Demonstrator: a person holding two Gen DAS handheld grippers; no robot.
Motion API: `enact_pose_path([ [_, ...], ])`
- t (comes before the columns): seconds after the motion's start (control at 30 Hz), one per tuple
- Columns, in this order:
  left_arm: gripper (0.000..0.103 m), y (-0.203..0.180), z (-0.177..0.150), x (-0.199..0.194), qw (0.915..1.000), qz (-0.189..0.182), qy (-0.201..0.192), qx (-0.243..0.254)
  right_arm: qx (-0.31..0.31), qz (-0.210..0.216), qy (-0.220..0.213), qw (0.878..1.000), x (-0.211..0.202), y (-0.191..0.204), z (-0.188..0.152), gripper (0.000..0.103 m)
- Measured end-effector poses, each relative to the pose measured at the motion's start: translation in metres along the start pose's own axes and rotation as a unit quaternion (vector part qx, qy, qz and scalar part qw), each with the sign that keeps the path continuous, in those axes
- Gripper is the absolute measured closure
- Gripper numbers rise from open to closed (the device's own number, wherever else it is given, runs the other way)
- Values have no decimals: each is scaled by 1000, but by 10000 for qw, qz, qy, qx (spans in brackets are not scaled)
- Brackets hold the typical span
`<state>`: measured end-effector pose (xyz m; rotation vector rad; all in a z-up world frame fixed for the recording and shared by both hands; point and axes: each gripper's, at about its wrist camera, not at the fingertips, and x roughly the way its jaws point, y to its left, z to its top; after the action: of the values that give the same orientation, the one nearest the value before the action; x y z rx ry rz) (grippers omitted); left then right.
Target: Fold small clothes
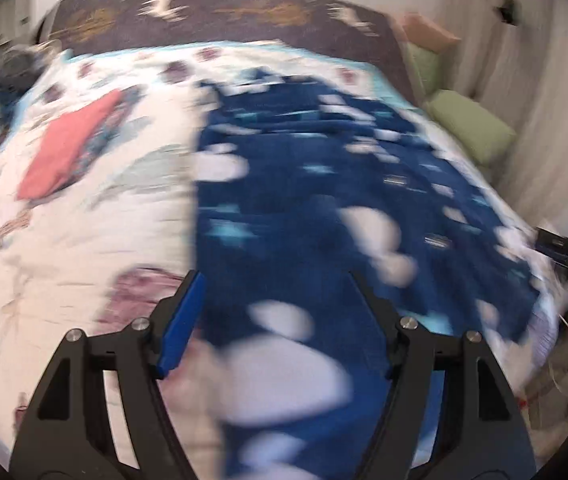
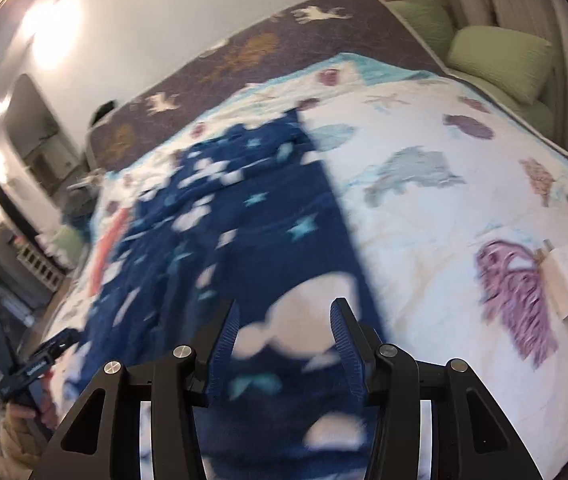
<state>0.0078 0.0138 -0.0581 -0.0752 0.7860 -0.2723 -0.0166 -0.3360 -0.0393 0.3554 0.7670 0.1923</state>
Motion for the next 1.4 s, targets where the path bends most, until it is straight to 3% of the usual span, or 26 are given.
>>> enact_pose_path([
  [0.2,30,-84,-23,5,9910,-816,254,1031,-676,680,316,9949,5,50,-38,54],
  [0.3,30,-115,-34,21,9860,-873,439,1349,-729,723,418,9938,9,61,-53,54],
  [0.37,33,-130,-39,30,9845,-707,510,1519,-732,751,507,9932,8,62,-62,54],
  [0.4,42,-134,-40,37,9838,-603,572,1590,-739,735,523,9932,8,61,-65,54],
  [0.43,73,-134,-39,41,9833,-660,646,1571,-749,727,543,9931,6,60,-68,54],
  [0.5,88,-126,-31,33,9861,-951,693,1175,-764,722,593,9927,2,58,-73,54],
  [0.63,90,-99,-9,7,9847,-1595,538,442,-919,719,700,9907,-1,60,-84,53],
  [0.73,90,-100,-4,-2,9853,-1588,412,471,-1017,985,864,9862,4,67,-91,53],
  [0.9,89,-112,-8,8,9832,-1640,602,531,-1069,1300,1194,9785,25,84,-101,52],
  [1.1,89,-109,-4,7,9824,-1653,637,584,-712,1573,1180,9779,46,89,-97,49],
  [1.13,89,-109,-3,6,9825,-1640,638,603,-588,1614,1144,9785,48,88,-95,58],
  [1.17,89,-108,-2,5,9825,-1644,635,601,-499,1667,1090,9787,50,89,-93,94],
  [1.27,88,-107,4,1,9815,-1727,621,552,-735,1754,1127,9753,50,100,-98,93],
  [1.4,83,-122,2,10,9756,-1832,777,933,-1185,2287,1330,9570,42,119,-115,99],
])
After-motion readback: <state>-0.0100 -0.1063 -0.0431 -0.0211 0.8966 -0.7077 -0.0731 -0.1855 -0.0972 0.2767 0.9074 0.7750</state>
